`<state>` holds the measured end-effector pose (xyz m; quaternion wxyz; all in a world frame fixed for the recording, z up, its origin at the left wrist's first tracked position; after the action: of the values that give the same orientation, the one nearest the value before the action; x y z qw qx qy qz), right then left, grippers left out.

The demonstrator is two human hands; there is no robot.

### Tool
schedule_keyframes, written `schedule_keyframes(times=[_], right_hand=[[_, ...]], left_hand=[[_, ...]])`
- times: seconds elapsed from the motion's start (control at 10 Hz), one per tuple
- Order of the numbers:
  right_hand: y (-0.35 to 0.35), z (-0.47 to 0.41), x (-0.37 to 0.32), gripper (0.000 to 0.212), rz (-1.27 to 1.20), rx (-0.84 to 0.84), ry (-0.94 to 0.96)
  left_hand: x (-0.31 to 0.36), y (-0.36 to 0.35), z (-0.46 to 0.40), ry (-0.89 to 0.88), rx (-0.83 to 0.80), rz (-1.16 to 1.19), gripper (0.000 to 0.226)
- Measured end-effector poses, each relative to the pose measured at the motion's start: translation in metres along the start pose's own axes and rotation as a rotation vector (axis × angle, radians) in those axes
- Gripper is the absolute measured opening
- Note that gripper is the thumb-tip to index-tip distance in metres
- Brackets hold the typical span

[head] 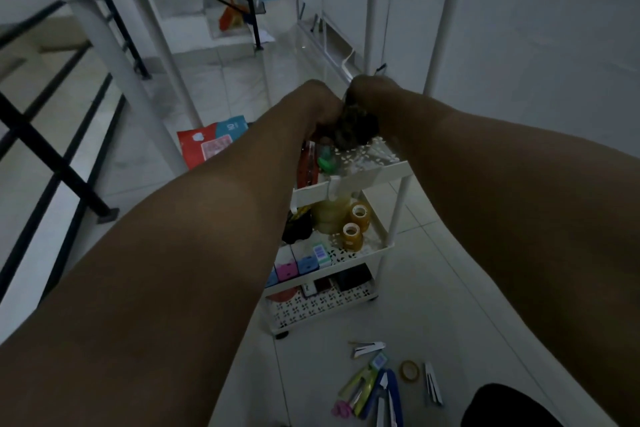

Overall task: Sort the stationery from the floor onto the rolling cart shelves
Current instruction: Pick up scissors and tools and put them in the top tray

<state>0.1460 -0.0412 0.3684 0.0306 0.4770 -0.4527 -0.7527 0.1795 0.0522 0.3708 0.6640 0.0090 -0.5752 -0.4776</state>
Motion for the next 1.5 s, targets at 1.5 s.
schedule_keyframes(times=[1.5], right_hand=[[-0.017, -0.006, 0.025, 0.034, 0.913, 0.26, 0.553]], left_hand=[[-0.046, 0.0, -0.036, -0.324, 0.232, -0.737, 0.055]])
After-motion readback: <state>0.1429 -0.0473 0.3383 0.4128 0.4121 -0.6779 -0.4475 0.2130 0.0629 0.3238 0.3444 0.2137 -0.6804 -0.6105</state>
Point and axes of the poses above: each hand's wrist, its own z-axis away from the middle knuckle, its own y-axis out of the back of the hand, x = y × z, the point moved 2 cm from there along -z, towards the middle knuckle, and after that the axes turned 3 degrees about y, right-handed, at the moved point
